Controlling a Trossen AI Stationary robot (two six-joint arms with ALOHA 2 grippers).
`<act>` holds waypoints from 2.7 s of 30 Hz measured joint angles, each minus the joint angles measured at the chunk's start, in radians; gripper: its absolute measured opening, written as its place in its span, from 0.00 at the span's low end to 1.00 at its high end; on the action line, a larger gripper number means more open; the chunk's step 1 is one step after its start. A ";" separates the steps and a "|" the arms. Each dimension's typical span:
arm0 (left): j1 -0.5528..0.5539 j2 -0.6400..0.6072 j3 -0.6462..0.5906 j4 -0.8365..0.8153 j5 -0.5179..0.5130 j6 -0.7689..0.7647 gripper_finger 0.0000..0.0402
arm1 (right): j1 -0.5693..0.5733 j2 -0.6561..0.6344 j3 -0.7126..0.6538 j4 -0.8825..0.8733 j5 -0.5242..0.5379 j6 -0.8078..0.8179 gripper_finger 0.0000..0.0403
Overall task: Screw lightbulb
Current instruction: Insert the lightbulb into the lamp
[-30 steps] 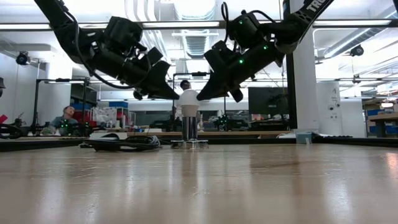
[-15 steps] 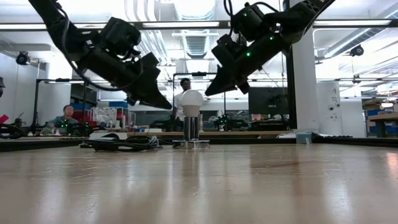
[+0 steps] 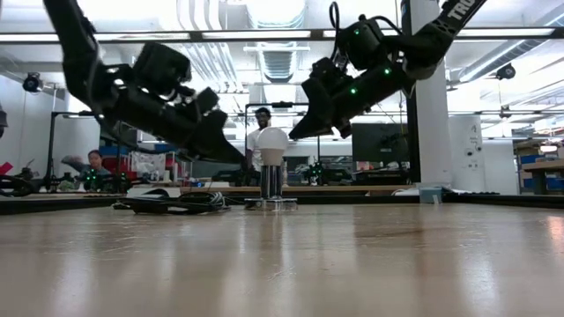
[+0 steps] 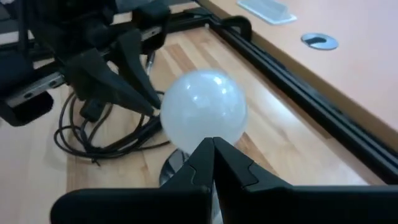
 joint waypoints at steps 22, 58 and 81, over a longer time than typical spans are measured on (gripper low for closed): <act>0.003 0.324 0.174 0.106 -0.052 0.016 0.55 | 0.001 0.000 -0.003 -0.010 0.000 0.021 0.00; 0.006 0.225 0.160 -0.074 -0.022 -0.045 0.43 | 0.001 -0.049 -0.002 -0.070 0.010 0.042 0.00; 0.012 -0.128 0.023 -0.027 -0.026 0.155 0.48 | -0.003 -0.051 -0.002 -0.036 0.011 0.154 0.00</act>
